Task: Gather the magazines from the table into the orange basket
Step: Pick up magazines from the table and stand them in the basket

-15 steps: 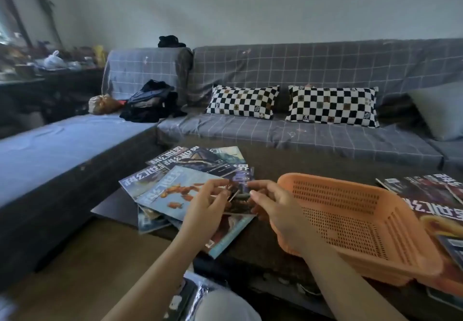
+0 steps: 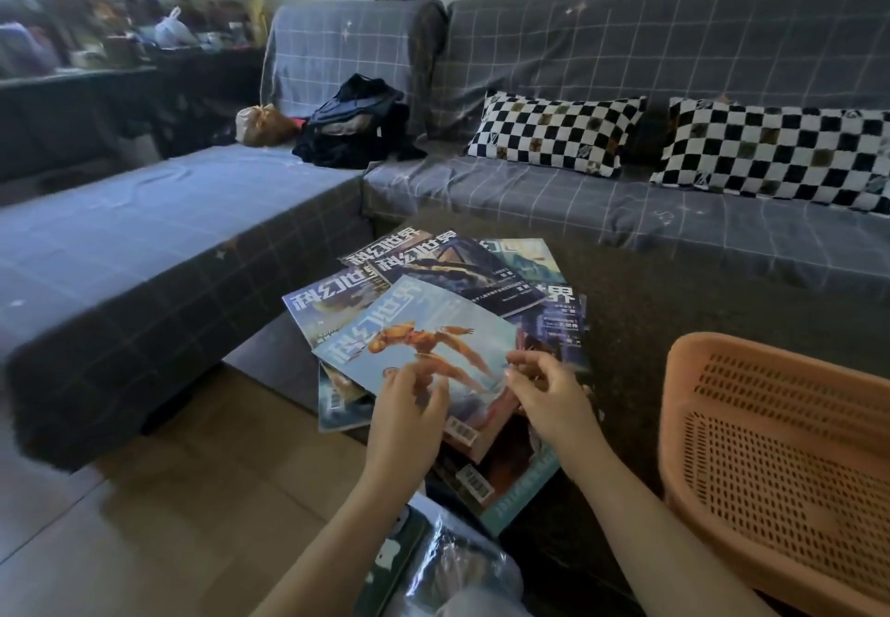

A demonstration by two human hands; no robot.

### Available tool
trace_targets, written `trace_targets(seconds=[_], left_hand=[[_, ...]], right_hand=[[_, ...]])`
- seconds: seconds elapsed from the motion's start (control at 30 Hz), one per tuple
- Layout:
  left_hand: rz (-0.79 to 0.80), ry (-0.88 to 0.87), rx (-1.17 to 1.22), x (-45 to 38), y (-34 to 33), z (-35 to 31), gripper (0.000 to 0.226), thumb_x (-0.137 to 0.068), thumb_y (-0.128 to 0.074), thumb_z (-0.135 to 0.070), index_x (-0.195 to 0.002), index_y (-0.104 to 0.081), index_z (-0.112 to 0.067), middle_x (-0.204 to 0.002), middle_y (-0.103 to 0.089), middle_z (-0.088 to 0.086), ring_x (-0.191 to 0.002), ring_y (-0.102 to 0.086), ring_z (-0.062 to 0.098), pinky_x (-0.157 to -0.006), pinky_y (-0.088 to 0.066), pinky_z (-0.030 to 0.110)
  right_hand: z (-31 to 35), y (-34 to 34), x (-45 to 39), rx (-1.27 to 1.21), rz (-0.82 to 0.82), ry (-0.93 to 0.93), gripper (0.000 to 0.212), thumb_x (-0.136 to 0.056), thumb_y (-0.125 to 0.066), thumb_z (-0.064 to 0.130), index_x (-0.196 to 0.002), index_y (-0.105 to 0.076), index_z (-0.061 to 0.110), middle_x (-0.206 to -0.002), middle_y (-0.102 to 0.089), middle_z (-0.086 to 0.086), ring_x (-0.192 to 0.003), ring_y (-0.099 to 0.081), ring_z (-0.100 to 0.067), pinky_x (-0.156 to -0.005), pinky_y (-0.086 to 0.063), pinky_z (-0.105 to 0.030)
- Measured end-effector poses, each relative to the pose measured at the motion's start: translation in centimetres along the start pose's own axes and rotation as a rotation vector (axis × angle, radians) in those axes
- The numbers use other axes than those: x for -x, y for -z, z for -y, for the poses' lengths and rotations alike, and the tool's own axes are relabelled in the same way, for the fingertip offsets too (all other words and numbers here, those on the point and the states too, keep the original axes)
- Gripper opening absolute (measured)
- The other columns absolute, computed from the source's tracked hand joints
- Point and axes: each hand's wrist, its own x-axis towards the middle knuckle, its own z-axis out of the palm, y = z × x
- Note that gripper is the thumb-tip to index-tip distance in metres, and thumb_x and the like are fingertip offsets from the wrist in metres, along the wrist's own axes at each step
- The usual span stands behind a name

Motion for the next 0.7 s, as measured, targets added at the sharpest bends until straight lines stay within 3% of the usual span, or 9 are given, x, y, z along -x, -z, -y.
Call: trace_targets(seconds=[0.07,0.17,0.23,0.3,0.43,0.53,0.63,0.7], left_hand=[[-0.021,0.012,-0.037,-0.2,-0.3,1.0,0.010,-0.095,-0.056,-0.027,-0.098,-0.053,-0.036,-0.108,-0.053,-0.009,-0.096,-0.051,0.005,-0.074,-0.039,0.018],[-0.040,0.026,-0.069,-0.2,-0.8,1.8,0.017,-0.093,-0.059,-0.027,-0.109,-0.054,-0.029,-0.115,-0.049,-0.007,-0.108,-0.040,0.009,-0.085,-0.033,0.021],[-0.062,0.037,-0.044,0.0,-1.0,2.0,0.023,-0.091,-0.062,-0.025,-0.113,-0.058,-0.024,-0.118,-0.050,-0.006,-0.112,-0.041,0.010,-0.090,-0.036,0.024],[-0.075,0.044,-0.030,0.3,-1.1,2.1,0.026,-0.090,-0.064,-0.023,-0.116,-0.060,-0.019,-0.118,-0.051,-0.006,-0.116,-0.042,0.012,-0.096,-0.040,0.029],[-0.079,0.038,-0.045,0.6,-1.2,2.0,0.031,-0.088,-0.067,-0.020,-0.118,-0.060,-0.016,-0.116,-0.050,-0.008,-0.117,-0.043,0.013,-0.097,-0.041,0.028],[-0.087,0.049,-0.043,0.7,-1.1,1.8,0.034,-0.086,-0.070,-0.022,-0.118,-0.060,-0.018,-0.117,-0.049,-0.010,-0.118,-0.041,0.010,-0.098,-0.041,0.028],[-0.078,0.081,-0.023,0.9,-1.1,1.5,0.036,-0.085,-0.071,-0.024,-0.118,-0.060,-0.019,-0.117,-0.046,-0.010,-0.119,-0.042,0.012,-0.102,-0.041,0.031],[-0.075,0.107,-0.013,1.2,-1.1,1.0,0.036,-0.085,-0.071,-0.026,-0.119,-0.060,-0.019,-0.117,-0.043,-0.010,-0.120,-0.042,0.015,-0.101,-0.040,0.029]], right_hand=[[-0.8,-0.7,-0.6,0.102,-0.079,0.003,0.027,-0.085,-0.064,0.032,-0.111,-0.057,0.027,-0.120,-0.044,-0.002,-0.089,-0.052,-0.003,-0.074,-0.042,-0.014],[-1.3,-1.6,-1.3,0.147,-0.173,-0.073,0.059,-0.079,-0.072,0.030,-0.130,-0.046,0.018,-0.135,-0.035,-0.011,-0.119,-0.045,-0.022,-0.097,-0.036,-0.027],[-1.1,-2.0,-1.7,0.108,-0.248,-0.101,0.077,-0.074,-0.077,0.026,-0.139,-0.037,0.012,-0.139,-0.040,-0.012,-0.127,-0.042,-0.026,-0.105,-0.035,-0.036],[-1.0,-1.9,-2.3,0.047,-0.320,-0.134,0.083,-0.071,-0.080,0.024,-0.139,-0.035,0.008,-0.138,-0.047,-0.012,-0.126,-0.046,-0.027,-0.106,-0.037,-0.039],[-0.6,-1.4,-3.6,0.070,-0.277,-0.302,0.059,-0.070,-0.080,0.032,-0.115,-0.057,0.001,-0.114,-0.064,-0.017,-0.105,-0.060,-0.034,-0.091,-0.048,-0.040],[-0.1,-1.8,-3.7,-0.056,-0.191,-0.334,0.042,-0.072,-0.078,0.027,-0.101,-0.065,0.000,-0.099,-0.068,-0.017,-0.090,-0.064,-0.033,-0.084,-0.052,-0.042],[0.3,-2.5,-3.1,-0.227,-0.169,-0.328,0.026,-0.079,-0.071,0.017,-0.101,-0.061,0.007,-0.103,-0.067,-0.014,-0.089,-0.065,-0.029,-0.084,-0.054,-0.044],[0.5,-2.8,-2.5,-0.281,-0.181,-0.294,0.030,-0.084,-0.065,0.012,-0.113,-0.055,0.011,-0.115,-0.062,-0.011,-0.099,-0.062,-0.028,-0.087,-0.053,-0.046]])
